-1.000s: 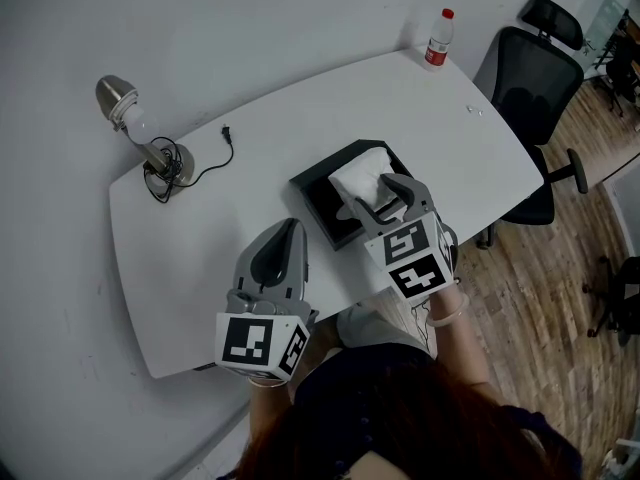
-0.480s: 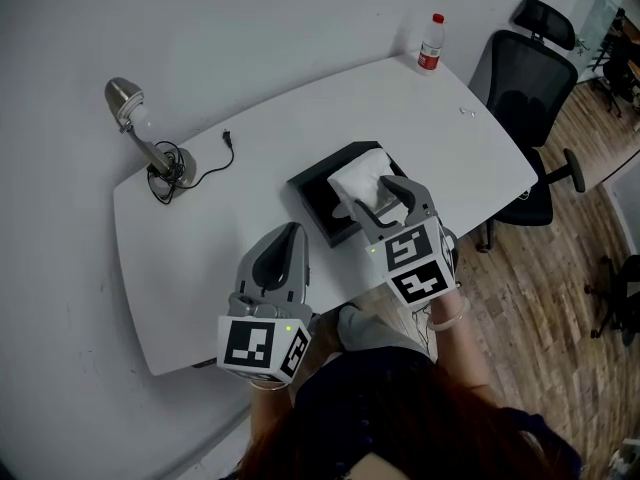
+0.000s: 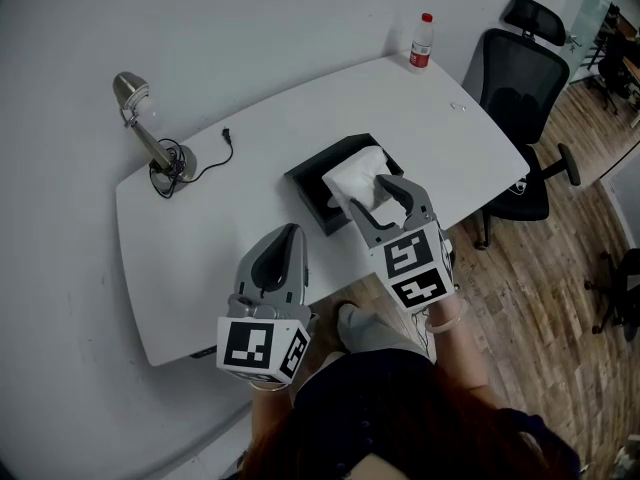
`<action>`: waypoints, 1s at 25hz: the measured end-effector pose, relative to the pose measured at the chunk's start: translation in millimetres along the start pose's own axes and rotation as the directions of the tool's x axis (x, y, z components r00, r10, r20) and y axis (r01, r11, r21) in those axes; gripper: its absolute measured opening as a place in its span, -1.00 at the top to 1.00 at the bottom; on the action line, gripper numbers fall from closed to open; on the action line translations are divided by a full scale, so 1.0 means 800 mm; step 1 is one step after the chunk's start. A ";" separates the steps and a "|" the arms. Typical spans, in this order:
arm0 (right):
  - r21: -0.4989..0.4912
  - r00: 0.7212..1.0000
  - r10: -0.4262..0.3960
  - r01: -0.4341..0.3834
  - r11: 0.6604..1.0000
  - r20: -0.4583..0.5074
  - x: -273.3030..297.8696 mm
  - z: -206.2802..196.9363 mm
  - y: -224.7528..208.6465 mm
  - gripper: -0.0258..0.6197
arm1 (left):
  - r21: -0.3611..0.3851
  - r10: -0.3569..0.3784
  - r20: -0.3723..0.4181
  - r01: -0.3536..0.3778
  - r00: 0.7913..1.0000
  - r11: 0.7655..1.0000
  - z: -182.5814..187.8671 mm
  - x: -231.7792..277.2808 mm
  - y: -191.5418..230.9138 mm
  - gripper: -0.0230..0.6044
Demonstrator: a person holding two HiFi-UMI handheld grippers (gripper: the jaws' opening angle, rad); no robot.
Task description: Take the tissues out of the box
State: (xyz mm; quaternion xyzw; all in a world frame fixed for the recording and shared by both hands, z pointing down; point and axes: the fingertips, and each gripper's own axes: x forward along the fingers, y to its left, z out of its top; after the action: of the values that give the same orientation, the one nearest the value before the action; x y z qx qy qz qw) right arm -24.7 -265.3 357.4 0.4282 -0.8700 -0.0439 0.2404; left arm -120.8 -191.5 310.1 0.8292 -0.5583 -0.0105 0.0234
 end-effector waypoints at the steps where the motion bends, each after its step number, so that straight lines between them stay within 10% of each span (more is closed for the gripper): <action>1: -0.005 1.000 -0.002 0.002 1.000 0.005 -0.005 0.002 0.002 0.22 | 0.001 -0.001 0.002 0.001 1.000 1.000 0.001 -0.004 -0.003 0.84; 25: -0.003 0.989 -0.064 0.065 0.998 0.134 -0.114 0.026 0.067 0.23 | 0.033 -0.008 0.019 0.007 1.000 0.999 0.003 -0.114 -0.051 0.84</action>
State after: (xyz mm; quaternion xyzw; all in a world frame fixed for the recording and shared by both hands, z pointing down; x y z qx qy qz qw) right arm -26.1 -164.4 319.7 0.4514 -0.8696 -0.0835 0.1816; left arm -117.8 -91.8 304.9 0.8314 -0.5556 -0.0093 0.0044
